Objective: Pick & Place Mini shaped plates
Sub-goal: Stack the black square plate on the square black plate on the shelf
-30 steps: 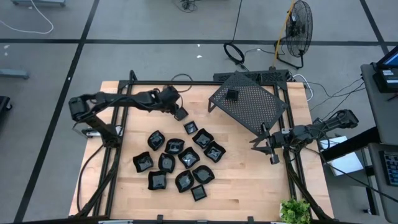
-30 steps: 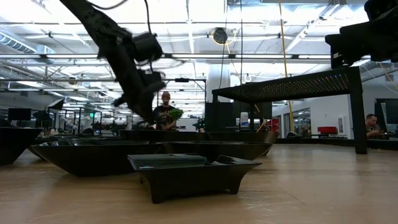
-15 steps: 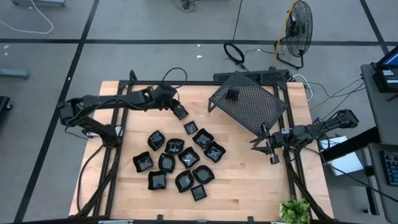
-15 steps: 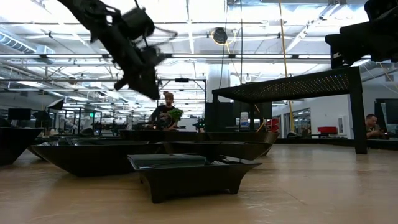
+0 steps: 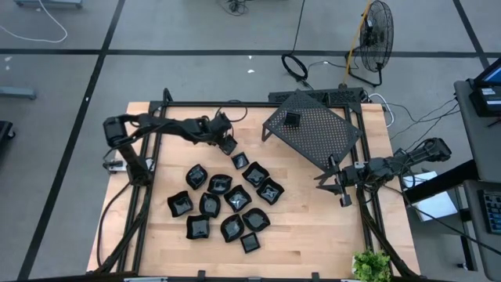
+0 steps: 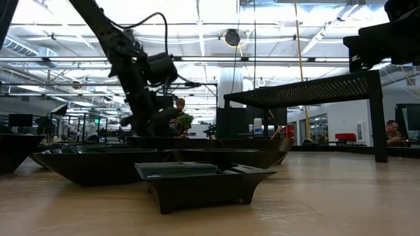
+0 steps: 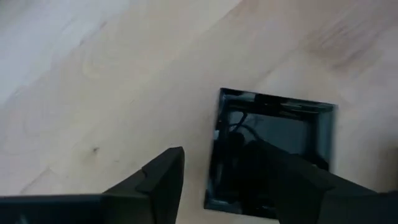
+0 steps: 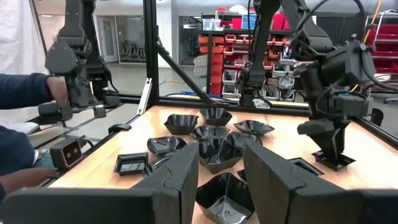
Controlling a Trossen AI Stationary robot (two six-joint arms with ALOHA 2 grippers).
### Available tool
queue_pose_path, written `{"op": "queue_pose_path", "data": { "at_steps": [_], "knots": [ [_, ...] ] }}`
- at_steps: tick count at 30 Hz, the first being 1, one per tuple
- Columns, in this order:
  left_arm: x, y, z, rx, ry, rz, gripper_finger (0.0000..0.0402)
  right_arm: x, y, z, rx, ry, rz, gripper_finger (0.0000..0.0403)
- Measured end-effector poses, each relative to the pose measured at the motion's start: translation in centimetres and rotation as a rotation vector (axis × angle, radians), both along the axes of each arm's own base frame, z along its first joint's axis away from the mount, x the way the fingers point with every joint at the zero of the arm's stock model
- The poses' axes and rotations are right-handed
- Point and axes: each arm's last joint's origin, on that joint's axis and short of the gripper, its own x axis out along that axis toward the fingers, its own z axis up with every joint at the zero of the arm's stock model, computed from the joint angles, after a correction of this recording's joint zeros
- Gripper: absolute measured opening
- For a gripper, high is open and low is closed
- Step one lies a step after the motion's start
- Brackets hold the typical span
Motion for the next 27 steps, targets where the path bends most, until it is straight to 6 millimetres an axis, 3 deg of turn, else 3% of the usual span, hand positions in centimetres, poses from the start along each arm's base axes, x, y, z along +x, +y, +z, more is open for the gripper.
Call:
{"op": "queue_pose_path", "data": {
  "at_steps": [16,27],
  "knots": [
    [-0.17,0.79,-0.33,0.006,0.002,0.007,0.0125,0.00,0.00,0.00,0.000,0.000,0.000,0.0114],
    [-0.07,0.63,-0.24,-0.042,-0.029,-0.022,0.0029,0.00,0.00,0.00,0.000,0.000,0.000,0.0114]
  ]
}}
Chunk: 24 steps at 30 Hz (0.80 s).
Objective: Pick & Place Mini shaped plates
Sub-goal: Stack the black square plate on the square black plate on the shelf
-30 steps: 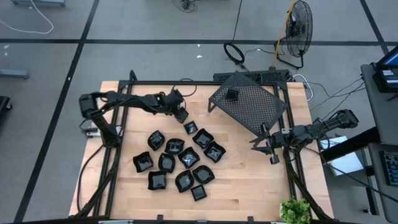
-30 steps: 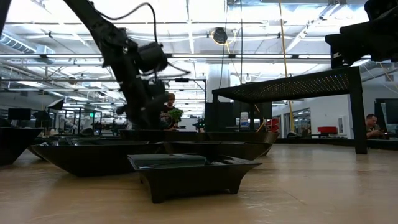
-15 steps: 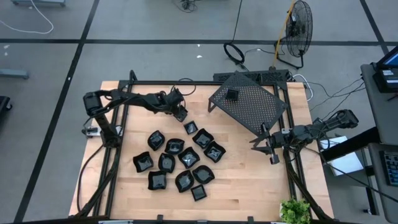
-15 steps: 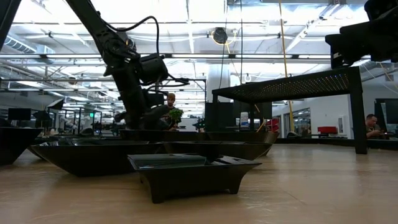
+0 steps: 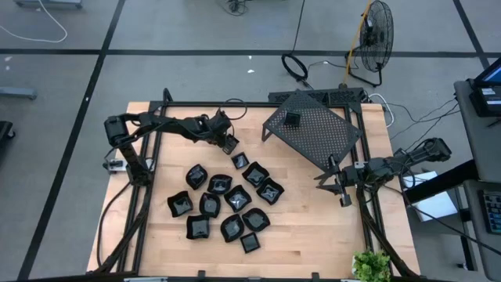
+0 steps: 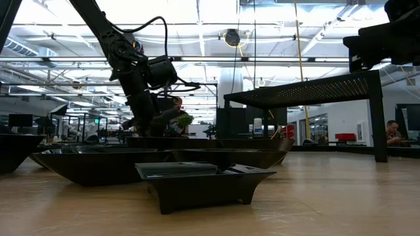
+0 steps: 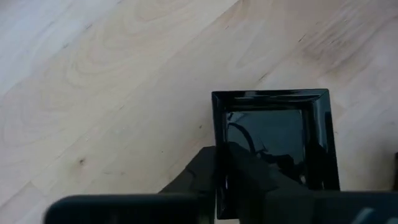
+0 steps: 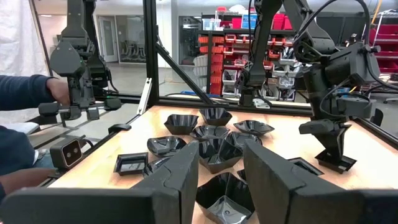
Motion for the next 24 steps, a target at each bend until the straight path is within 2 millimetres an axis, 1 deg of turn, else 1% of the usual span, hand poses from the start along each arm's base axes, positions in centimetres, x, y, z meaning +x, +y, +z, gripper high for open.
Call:
{"op": "queue_pose_path", "data": {
  "at_steps": [2,3,7,9,12,14,17,19,22,24],
  "knots": [
    [0.0,0.0,0.0,-0.001,-0.004,-0.001,0.0010,0.0,0.0,0.0,0.000,0.000,0.000,0.0114],
    [0.0,0.0,0.1,0.000,-0.006,-0.001,0.0008,0.0,0.0,0.0,0.000,0.000,0.000,0.0114],
    [-0.1,-0.1,1.0,0.011,-0.027,-0.002,0.0018,0.0,0.0,0.0,0.000,0.000,0.000,0.0114],
    [-0.3,-0.2,2.0,0.021,-0.049,0.004,0.0017,0.0,0.0,0.0,0.000,0.000,0.000,0.0114],
    [-0.5,-0.4,4.0,0.052,-0.125,0.015,0.0005,0.0,0.0,0.0,0.000,0.000,0.000,0.0114],
    [-0.9,-0.6,5.4,0.062,-0.175,0.033,0.0007,0.0,0.0,0.0,0.000,-0.001,0.000,0.0114],
    [-1.1,-1.1,7.7,0.095,-0.284,0.052,0.0014,0.0,0.0,0.0,0.000,0.000,0.000,0.0114],
    [-1.0,-1.5,9.2,0.120,-0.384,0.056,0.0009,0.0,0.0,0.0,0.000,0.000,0.000,0.0114],
    [-0.3,-2.0,11.6,0.157,-0.594,0.064,0.0005,0.0,0.0,0.0,0.000,0.000,0.000,0.0114],
    [0.3,-2.2,13.3,0.177,-0.762,0.023,0.0009,0.0,0.0,0.0,0.000,0.000,0.000,0.0114]
  ]
}}
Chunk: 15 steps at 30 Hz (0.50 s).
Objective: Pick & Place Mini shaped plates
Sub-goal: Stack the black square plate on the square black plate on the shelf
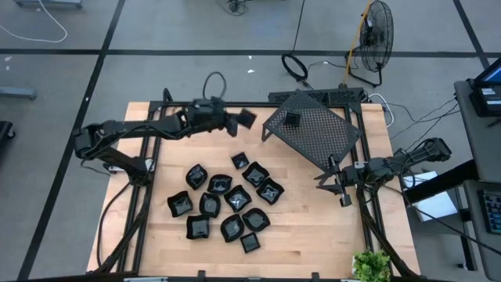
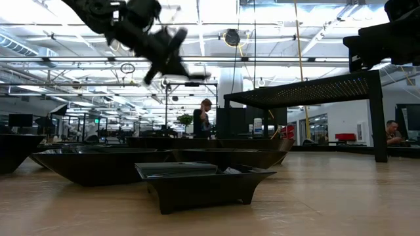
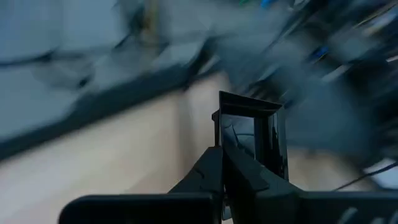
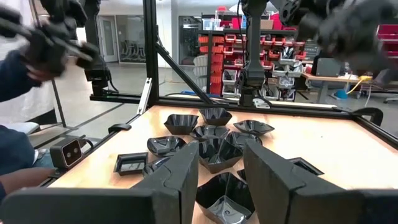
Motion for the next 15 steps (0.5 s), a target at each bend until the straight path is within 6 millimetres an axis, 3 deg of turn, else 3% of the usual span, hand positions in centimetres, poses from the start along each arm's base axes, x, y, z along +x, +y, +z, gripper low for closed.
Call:
{"op": "queue_pose_path", "data": {
  "at_steps": [4,8,12,15],
  "knots": [
    [1.7,0.0,3.7,0.034,-0.147,-0.103,0.0004,0.0,0.0,0.0,0.000,0.000,0.000,0.0114],
    [4.4,0.2,5.9,0.048,-0.065,-0.100,0.0005,0.0,0.0,0.0,0.000,0.000,0.000,0.0114],
    [7.9,0.3,6.9,0.113,-0.024,-0.100,0.0006,0.0,0.0,0.0,0.000,0.000,0.000,0.0114],
    [10.5,0.5,6.3,0.137,-0.019,-0.083,0.0009,0.0,0.0,0.0,0.000,0.000,0.000,0.0114]
  ]
}}
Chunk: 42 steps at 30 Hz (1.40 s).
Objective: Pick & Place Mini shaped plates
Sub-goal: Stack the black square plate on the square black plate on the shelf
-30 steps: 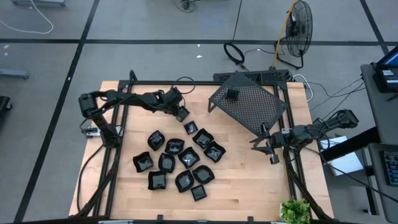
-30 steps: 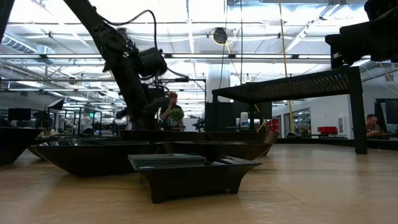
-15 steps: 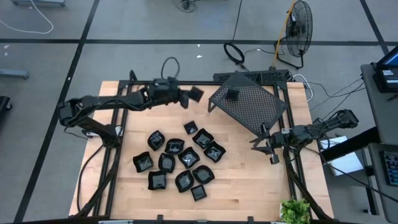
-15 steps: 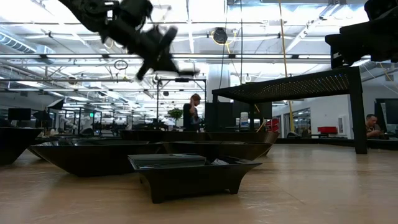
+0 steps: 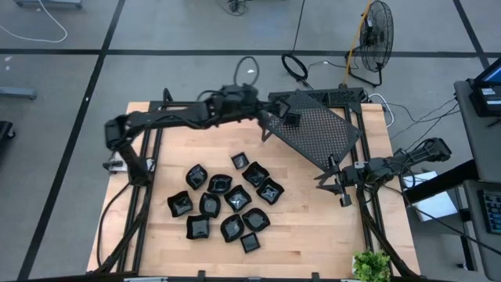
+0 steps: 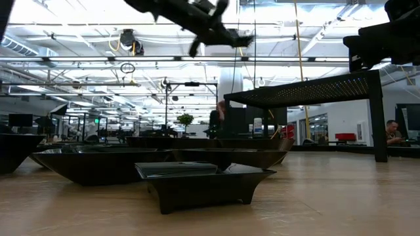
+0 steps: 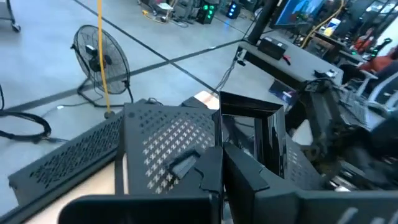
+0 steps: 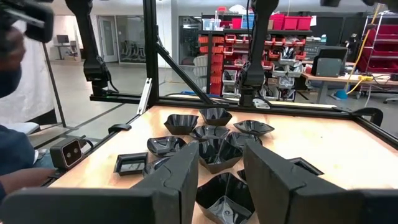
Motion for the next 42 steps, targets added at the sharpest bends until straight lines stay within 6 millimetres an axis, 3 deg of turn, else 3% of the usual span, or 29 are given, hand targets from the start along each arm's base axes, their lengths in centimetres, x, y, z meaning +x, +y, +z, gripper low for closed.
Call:
{"op": "queue_pose_path", "data": {
  "at_steps": [6,13,23,42],
  "knots": [
    [3.5,1.3,-3.0,-0.098,-0.109,0.046,0.0008,0.0,0.0,0.0,0.000,0.000,0.000,0.0114],
    [4.7,2.1,-5.4,-0.146,-0.137,0.074,0.0005,0.0,0.0,0.0,0.000,0.000,0.000,0.0114],
    [5.2,0.6,-5.9,-0.064,-0.063,0.125,0.0007,0.0,0.0,0.0,0.000,0.000,0.000,0.0114],
    [5.2,0.3,-6.0,-0.031,-0.044,0.129,0.0082,0.0,0.0,0.0,0.000,0.000,0.000,0.0114]
  ]
}}
